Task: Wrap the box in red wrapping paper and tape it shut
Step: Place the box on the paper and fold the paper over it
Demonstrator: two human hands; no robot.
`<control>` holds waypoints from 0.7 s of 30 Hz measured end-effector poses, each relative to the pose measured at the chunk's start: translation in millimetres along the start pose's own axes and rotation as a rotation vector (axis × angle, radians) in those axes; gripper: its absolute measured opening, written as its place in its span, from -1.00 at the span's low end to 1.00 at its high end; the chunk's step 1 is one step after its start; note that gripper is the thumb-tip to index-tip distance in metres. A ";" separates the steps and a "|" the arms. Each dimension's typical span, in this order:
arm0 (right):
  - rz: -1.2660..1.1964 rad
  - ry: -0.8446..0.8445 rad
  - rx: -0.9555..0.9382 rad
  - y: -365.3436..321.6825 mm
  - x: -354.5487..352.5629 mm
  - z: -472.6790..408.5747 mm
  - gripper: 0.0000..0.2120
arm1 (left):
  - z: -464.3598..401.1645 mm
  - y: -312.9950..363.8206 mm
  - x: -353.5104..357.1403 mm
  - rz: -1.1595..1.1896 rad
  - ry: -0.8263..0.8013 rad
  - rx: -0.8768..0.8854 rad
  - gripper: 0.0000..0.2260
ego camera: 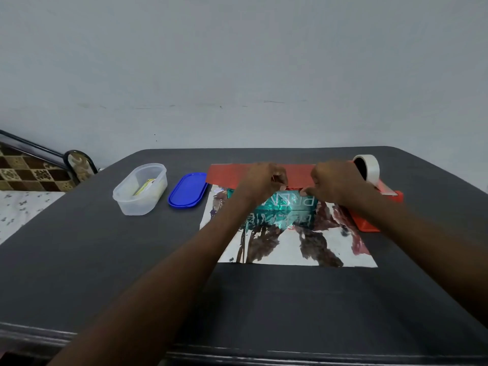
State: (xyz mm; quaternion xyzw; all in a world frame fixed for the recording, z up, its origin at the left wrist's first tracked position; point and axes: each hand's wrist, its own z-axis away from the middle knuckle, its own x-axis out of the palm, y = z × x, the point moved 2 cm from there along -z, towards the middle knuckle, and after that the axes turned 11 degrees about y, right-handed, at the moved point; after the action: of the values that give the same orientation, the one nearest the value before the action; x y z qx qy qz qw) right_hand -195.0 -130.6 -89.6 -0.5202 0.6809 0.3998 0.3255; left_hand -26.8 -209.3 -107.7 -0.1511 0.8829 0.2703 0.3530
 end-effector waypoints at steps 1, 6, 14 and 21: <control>0.006 0.006 0.007 1.1 -0.3 0.1 -0.52 | -0.1 0.1 -0.5 -0.002 -0.001 0.000 -0.95; 0.030 0.012 0.059 7.6 -7.6 9.0 -0.66 | 0.3 -0.4 -1.3 -0.016 0.002 0.005 -0.95; -0.375 0.303 0.107 -18.6 -7.6 28.4 -0.90 | 1.3 -0.1 1.3 -0.036 0.005 -0.004 -0.94; -0.482 0.391 0.211 -20.9 13.2 33.1 -0.90 | 2.0 -0.8 2.5 -0.020 -0.007 -0.017 -0.95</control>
State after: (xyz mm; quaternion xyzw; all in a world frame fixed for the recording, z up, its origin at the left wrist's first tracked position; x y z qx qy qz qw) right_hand -177.1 -110.2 -120.7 -0.6966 0.6255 0.1312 0.3261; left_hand -27.0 -209.0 -111.0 -0.1620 0.8778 0.2749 0.3574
